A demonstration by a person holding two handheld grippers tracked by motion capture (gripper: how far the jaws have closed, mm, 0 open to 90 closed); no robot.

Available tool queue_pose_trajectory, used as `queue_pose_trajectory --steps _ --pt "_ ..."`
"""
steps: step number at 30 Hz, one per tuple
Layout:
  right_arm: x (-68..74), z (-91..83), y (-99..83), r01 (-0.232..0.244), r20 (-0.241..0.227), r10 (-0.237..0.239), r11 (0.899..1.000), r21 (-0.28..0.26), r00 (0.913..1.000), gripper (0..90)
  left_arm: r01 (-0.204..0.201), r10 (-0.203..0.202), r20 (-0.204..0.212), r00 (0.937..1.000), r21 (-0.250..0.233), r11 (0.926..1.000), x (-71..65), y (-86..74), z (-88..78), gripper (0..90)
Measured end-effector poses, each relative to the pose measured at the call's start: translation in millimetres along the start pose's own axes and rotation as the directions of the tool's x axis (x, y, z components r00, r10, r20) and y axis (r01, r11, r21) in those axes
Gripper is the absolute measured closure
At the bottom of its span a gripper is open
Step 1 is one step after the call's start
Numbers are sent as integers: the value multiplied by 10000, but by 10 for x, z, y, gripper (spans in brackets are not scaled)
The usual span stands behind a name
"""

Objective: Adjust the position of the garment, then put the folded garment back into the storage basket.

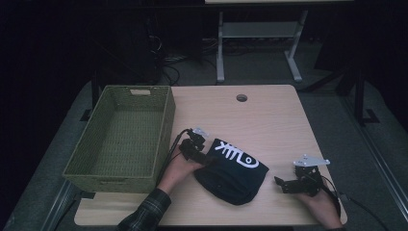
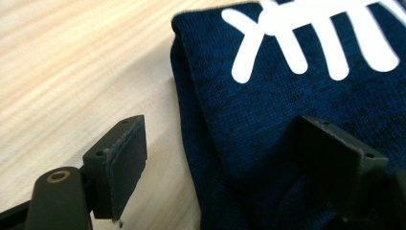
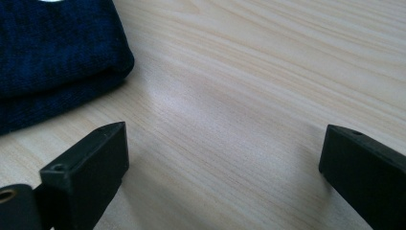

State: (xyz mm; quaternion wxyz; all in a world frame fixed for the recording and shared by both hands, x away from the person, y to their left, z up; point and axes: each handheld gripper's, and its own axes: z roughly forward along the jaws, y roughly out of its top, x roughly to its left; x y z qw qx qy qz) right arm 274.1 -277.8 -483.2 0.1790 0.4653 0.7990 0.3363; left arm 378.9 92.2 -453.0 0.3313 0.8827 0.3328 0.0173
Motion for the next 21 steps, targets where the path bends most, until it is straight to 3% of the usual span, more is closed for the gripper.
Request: queue_pose_trajectory --steps 5,8,11,16,21 --pt "0 0 0 -2 -2 2 10000 -4 10000 27 -346 347 -16 9994 265 9990 -14 -3 25 184" --pt "-1 1 0 1 -7 -1 10000 -6 10000 27 -217 216 62 9997 261 9994 -22 -16 51 186" --pt "-1 1 0 1 -10 -1 10000 -5 10000 27 -452 450 65 9990 302 9985 -22 -24 58 200" --pt "-1 1 -1 2 -10 -2 10000 -5 10000 27 -380 378 95 9992 286 9989 -41 -23 57 241" --pt "1 1 -1 -3 -15 3 10000 -10 10000 27 -272 250 572 9980 383 9989 -51 -22 34 393"
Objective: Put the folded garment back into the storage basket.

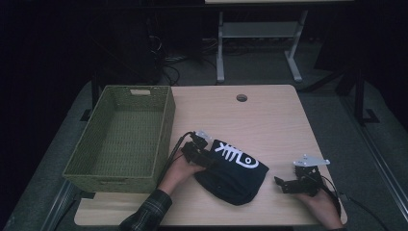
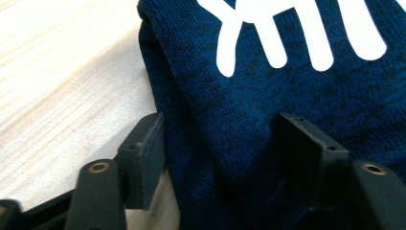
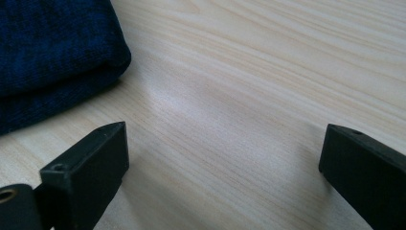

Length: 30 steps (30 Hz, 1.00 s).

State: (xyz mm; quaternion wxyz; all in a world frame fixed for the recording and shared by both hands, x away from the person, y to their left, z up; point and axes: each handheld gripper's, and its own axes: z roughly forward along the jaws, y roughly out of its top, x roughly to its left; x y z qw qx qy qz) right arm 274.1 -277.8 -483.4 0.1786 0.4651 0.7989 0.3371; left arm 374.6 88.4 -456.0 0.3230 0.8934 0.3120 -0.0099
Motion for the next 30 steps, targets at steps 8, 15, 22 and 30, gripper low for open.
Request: queue_pose_trajectory --steps 8,15,22,30 --pt "0 0 0 4 0 -4 10000 4 10000 27 254 -254 742 9969 3 9997 13 -6 10 586" --pt "1 1 1 3 4 -3 10000 0 10000 27 170 -177 937 9954 83 9998 5 16 19 709" --pt "4 0 2 -42 1 42 10000 30 10000 27 43 -60 625 9980 265 9996 -67 57 -26 738" --pt "5 0 1 -61 3 61 10000 18 10000 27 288 -306 479 9984 370 9989 -163 145 -157 737"
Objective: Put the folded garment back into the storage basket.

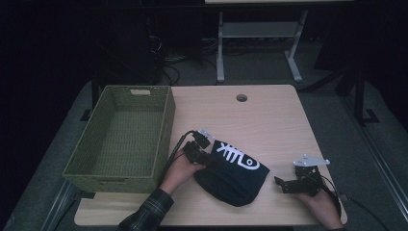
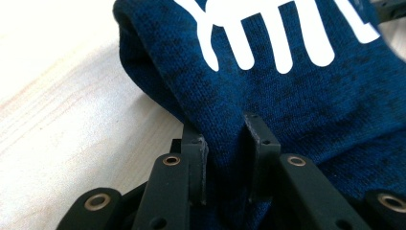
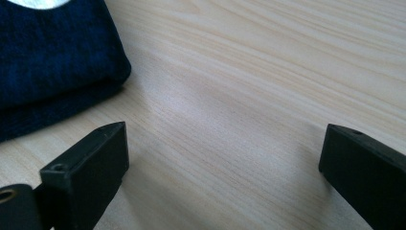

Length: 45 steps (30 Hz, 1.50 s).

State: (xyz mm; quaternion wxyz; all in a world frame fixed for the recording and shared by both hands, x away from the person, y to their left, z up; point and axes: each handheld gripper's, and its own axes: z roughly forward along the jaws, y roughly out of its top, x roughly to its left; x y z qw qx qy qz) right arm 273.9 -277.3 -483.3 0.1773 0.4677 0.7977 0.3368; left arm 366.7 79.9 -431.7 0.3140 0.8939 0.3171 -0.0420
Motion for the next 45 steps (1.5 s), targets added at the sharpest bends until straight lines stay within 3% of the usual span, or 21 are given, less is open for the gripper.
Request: queue_pose_trajectory --steps 14,29,33,39,45 --pt "0 0 0 -3 0 3 10000 0 10000 27 -45 45 292 9996 -17 10000 -147 246 -341 736" --pt "-2 9 10 -56 50 56 10000 2 10000 28 -529 529 497 9974 -10 9986 -237 561 -762 736" --pt "-1 9 11 -70 53 70 10000 6 10000 28 -840 834 516 9952 95 9964 -279 635 -881 736" --pt "-1 9 11 -72 52 72 10000 7 10000 28 -833 821 647 9945 163 9964 -319 686 -1032 736" --pt "-1 9 11 -71 51 70 10000 9 10000 28 -896 871 520 9948 459 9949 -352 732 -1190 735"
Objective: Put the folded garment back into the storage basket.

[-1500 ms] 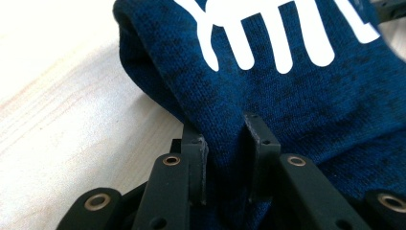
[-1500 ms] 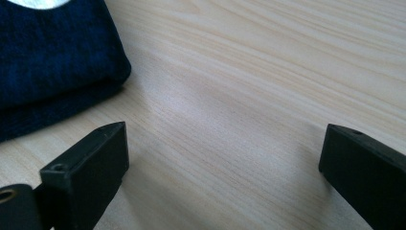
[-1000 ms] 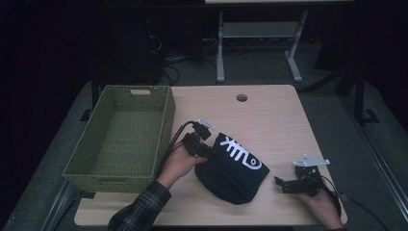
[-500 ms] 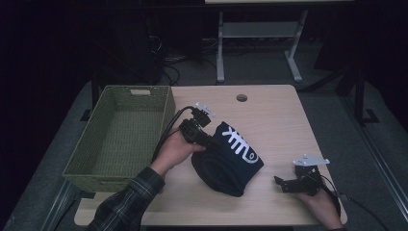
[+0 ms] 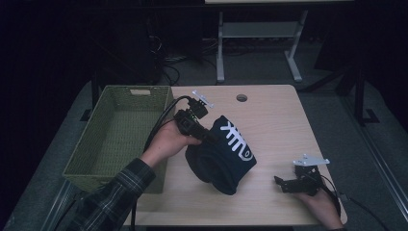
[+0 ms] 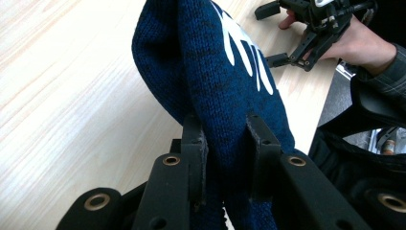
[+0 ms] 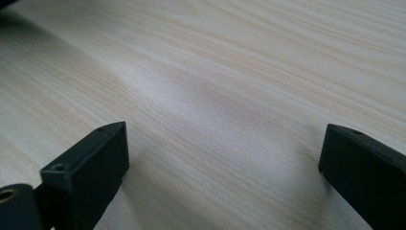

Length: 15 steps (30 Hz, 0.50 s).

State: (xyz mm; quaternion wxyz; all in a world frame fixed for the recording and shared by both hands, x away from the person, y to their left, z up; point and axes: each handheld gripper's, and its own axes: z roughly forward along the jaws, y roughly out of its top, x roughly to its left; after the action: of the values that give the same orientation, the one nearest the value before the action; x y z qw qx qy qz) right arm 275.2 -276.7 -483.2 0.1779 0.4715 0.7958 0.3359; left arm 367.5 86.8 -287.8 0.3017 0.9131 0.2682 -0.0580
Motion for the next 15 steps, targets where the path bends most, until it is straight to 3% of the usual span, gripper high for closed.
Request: queue_pose_trajectory --steps 15 --pt "0 0 0 4 1 -4 10000 -1 10000 28 178 -190 -421 9989 -288 9994 -43 23 -481 734"
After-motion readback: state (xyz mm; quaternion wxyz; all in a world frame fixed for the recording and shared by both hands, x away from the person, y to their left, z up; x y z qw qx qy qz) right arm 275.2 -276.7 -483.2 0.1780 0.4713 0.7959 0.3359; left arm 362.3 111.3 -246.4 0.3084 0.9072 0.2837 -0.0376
